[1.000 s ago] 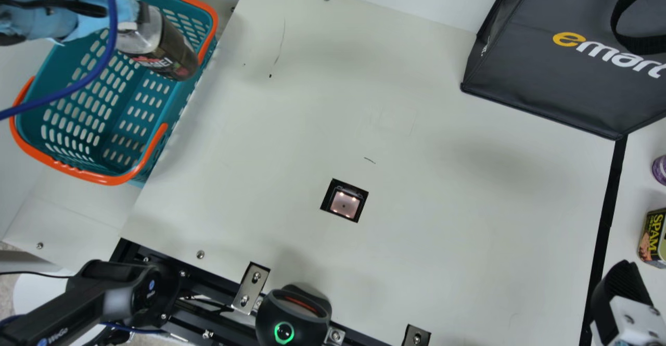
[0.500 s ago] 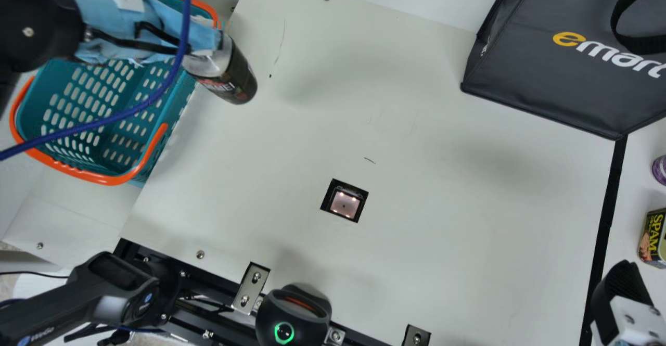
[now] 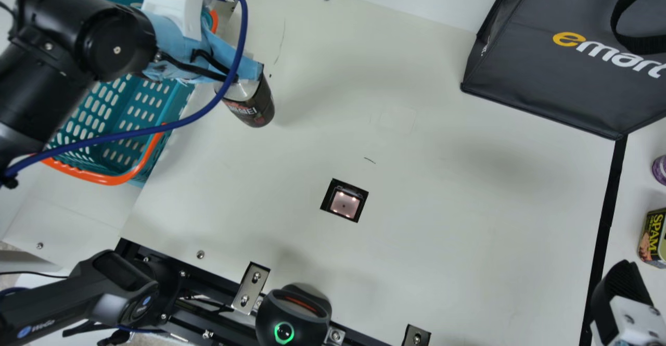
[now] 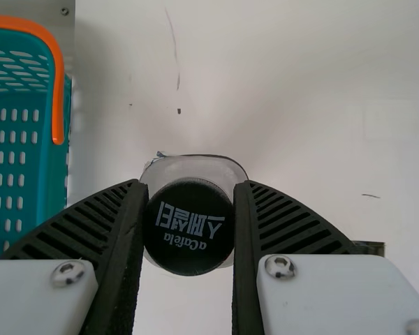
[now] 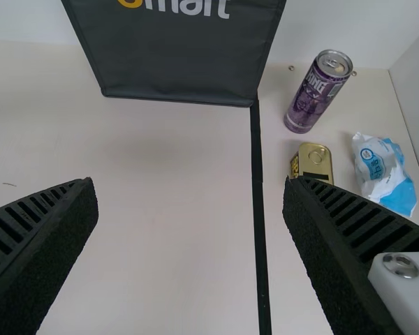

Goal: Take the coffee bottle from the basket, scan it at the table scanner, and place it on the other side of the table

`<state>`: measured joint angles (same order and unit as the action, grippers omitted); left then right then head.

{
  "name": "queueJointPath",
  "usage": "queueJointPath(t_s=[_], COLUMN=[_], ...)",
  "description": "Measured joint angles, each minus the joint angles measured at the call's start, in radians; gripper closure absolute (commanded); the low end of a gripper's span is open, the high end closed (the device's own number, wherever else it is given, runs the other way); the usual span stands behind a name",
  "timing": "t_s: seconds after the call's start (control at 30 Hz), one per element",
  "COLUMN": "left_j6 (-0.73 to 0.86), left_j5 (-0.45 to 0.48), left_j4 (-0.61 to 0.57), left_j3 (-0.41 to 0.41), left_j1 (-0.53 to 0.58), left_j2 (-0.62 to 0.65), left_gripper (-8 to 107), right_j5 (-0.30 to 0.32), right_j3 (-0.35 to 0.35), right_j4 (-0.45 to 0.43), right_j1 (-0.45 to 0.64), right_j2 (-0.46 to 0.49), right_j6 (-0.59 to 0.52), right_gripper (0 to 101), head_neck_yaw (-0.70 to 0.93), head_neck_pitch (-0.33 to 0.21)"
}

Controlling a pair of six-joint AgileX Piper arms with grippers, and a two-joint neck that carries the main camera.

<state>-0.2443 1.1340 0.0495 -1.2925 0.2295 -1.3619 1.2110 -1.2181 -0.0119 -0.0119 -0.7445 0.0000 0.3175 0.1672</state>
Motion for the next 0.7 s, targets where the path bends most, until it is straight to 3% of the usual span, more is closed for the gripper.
queueJointPath(t_s=[0.6, 0.7], left_j6=[0.118, 0.129], left_j5=[-0.094, -0.105], left_j4=[-0.05, -0.05], left_j3=[0.115, 0.126], left_j1=[-0.037, -0.043], left_j2=[-0.02, -0.022], left_gripper=[107, 97], right_j5=[0.0, 0.001], right_j3=[0.0, 0.0], right_j4=[0.0, 0.0], right_j1=[0.0, 0.0], right_j2=[0.0, 0.0], right_j6=[0.0, 0.0], right_gripper=[6, 6], head_neck_yaw=[0.002, 0.002], head_neck_pitch=[0.0, 0.0])
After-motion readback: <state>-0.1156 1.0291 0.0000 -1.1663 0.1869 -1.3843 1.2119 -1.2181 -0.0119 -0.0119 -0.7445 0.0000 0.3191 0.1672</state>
